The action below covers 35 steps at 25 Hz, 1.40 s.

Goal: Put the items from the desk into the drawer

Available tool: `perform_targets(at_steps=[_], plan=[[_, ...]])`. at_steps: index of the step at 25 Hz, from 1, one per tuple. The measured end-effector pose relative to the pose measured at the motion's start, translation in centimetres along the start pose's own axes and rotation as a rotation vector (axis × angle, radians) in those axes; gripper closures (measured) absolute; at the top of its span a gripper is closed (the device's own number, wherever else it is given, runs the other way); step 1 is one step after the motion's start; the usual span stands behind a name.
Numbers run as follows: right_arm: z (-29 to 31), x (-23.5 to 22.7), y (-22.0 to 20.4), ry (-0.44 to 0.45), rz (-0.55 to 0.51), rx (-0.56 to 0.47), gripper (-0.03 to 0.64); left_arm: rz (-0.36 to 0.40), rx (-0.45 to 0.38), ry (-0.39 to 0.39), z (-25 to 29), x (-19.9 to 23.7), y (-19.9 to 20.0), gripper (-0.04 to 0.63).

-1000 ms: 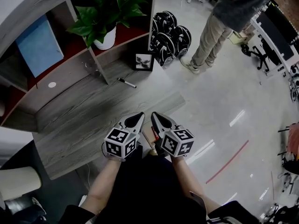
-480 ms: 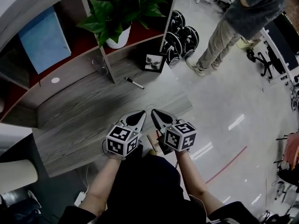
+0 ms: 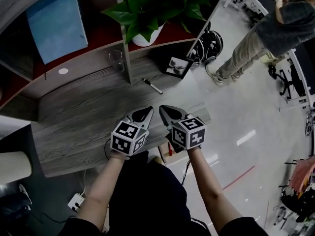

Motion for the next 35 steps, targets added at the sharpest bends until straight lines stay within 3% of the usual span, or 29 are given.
perform_targets(at_steps=[8, 12, 23, 35], plan=[[4.8, -1.9, 2.0, 0.006, -0.021, 0.076, 0.604, -0.047, 0.009, 0.037, 1.2, 3.5, -1.4, 0.594], [7.3, -2.4, 2.3, -0.001, -0.095, 0.144, 0.557, -0.058, 0.018, 0.046, 2.1, 4.5, -2.2, 0.594], [13.3, -5.0, 2.8, -0.053, -0.308, 0.317, 0.529, -0.082, 0.04, 0.083, 3.8, 7.1, -3.7, 0.594], [18.0, -6.4, 2.7, -0.084, -0.397, 0.435, 0.526, -0.131, 0.035, 0.116, 5.6, 9.2, -4.6, 0.594]])
Point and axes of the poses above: the fingertips, and each gripper's own axes: z forward along the fingers, x to its left, y out of its top, the point moved 5 cm from there along -z, backward along the fingers, and after that the axes turned 13 degrees about z, right-handed, at the moved point
